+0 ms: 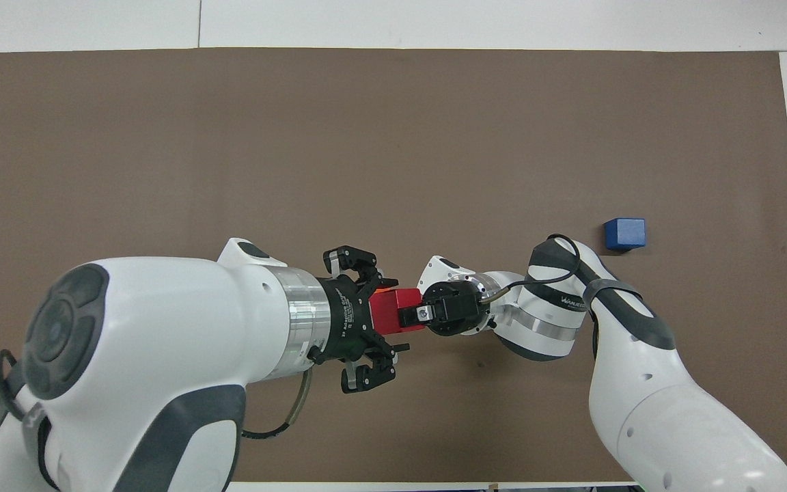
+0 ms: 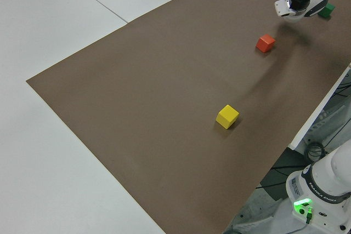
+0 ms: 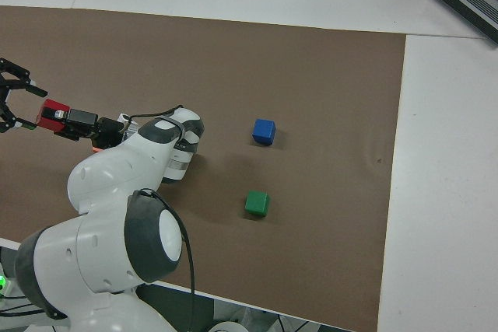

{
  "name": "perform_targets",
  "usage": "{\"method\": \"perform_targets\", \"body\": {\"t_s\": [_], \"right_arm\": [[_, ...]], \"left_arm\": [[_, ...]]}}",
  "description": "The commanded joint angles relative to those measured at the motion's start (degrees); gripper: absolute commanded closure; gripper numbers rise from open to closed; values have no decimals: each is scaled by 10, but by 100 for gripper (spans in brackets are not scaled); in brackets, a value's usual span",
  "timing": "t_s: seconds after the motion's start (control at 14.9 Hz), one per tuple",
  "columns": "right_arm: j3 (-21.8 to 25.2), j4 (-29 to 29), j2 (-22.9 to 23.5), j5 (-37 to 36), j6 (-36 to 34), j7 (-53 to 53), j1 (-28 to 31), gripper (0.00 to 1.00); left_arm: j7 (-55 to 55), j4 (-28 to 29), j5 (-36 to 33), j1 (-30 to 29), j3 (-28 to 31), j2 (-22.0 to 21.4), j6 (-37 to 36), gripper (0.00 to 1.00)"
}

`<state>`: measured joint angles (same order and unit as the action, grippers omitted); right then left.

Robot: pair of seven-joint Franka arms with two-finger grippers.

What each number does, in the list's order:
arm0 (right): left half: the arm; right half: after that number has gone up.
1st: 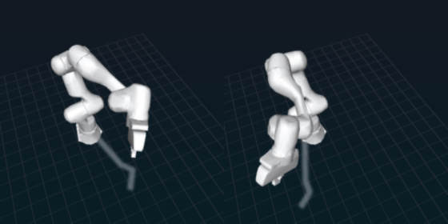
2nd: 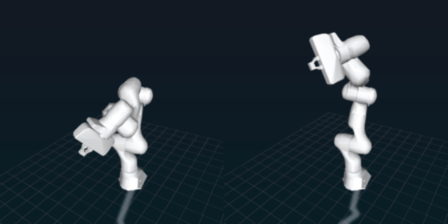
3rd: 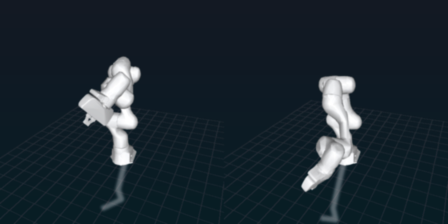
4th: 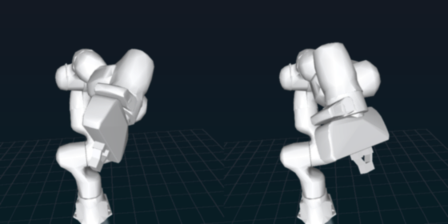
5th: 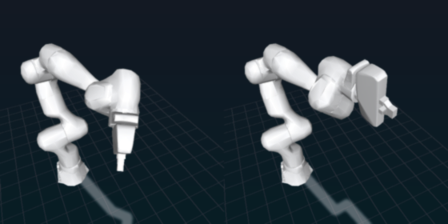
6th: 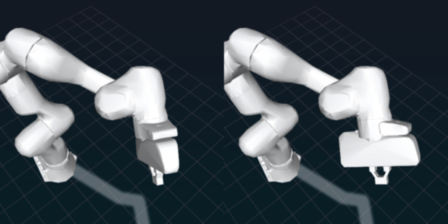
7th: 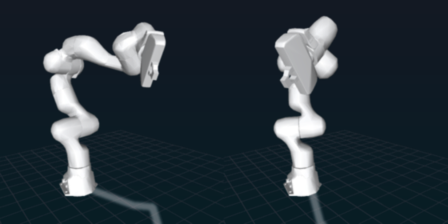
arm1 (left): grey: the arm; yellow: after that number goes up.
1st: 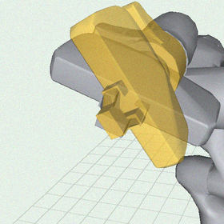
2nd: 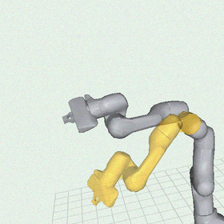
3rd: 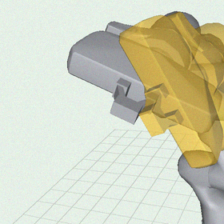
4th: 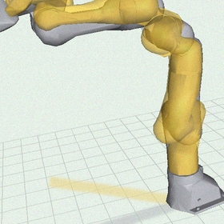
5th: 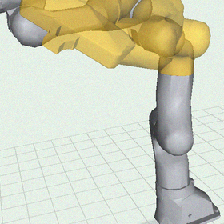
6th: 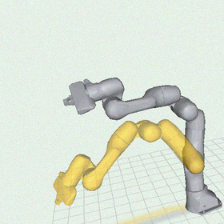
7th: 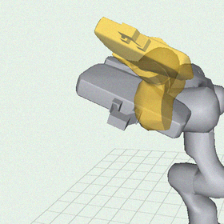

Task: Transfer red block to right arm and stack on blue block
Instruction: 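Carry the red cube with the right gripper toward the blue cube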

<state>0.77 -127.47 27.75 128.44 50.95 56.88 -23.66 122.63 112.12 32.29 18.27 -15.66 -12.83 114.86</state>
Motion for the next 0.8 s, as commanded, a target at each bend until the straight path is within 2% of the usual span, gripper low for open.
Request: {"method": "perform_targets", "body": {"t_s": [0.0,0.2,0.47,0.6,0.74], "right_arm": [[-2,-3,-5,-4,10,11,5,100],[-1,-3,-14,-8,26,10,6,100],[-1,-3,-79,-72,144,-38,54,100],[0,-2,-97,-98,176,-69,76,100],[1,3,-119,-143,218,-98,104,100]], "left_arm": [[-25,12,-1,-66,3,-52,-63,0],[-150,13,-1,-154,3,-58,-115,0],[-370,20,-4,-302,2,-59,-119,0],[-503,20,-54,-342,2,-56,-126,0],[-613,20,-120,-347,1,-44,-126,0]]}}
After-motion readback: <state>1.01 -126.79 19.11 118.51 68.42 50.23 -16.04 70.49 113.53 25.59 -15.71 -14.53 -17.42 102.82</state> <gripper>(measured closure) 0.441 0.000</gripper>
